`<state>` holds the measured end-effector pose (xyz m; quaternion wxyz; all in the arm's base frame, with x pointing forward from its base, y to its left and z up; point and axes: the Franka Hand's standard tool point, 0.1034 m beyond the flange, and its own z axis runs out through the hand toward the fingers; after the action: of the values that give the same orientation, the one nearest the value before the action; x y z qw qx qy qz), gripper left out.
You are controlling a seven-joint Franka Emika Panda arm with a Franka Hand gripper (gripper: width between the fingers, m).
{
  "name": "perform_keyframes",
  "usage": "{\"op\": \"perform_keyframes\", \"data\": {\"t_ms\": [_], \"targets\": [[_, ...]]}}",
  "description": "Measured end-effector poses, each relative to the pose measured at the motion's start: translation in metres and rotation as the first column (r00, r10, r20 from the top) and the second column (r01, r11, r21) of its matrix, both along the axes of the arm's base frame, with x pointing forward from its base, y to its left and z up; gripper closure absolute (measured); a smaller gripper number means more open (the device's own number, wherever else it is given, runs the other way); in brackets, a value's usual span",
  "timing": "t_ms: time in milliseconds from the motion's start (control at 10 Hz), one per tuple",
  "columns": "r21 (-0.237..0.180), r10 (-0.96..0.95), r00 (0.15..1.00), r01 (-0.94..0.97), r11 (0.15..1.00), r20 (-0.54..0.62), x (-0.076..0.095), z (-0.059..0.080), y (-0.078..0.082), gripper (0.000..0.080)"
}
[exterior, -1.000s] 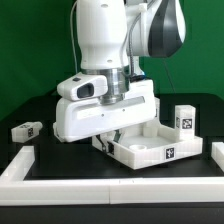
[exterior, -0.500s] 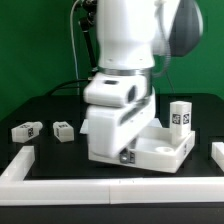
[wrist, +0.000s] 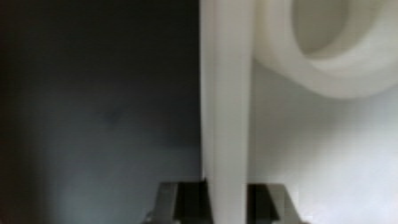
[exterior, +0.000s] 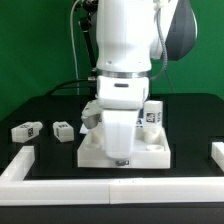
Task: Assemble square table
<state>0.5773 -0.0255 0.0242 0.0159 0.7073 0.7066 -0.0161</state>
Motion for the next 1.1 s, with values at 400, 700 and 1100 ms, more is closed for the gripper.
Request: {"op": "perform_keyframes", "data": {"t_ms": [400, 700, 1100], "targets": [[0.049, 0.02, 0.996, -0.024, 0.999, 0.084, 0.043, 0.003, 0.056, 0.0745], [0.05, 0.003, 0.997, -0.007, 0.999, 0.079, 0.042, 0.001, 0.053, 0.0745], [0.081, 0.009, 0.993, -0.019, 0.996, 0.114, 0.061, 0.007, 0.085, 0.0745]]}}
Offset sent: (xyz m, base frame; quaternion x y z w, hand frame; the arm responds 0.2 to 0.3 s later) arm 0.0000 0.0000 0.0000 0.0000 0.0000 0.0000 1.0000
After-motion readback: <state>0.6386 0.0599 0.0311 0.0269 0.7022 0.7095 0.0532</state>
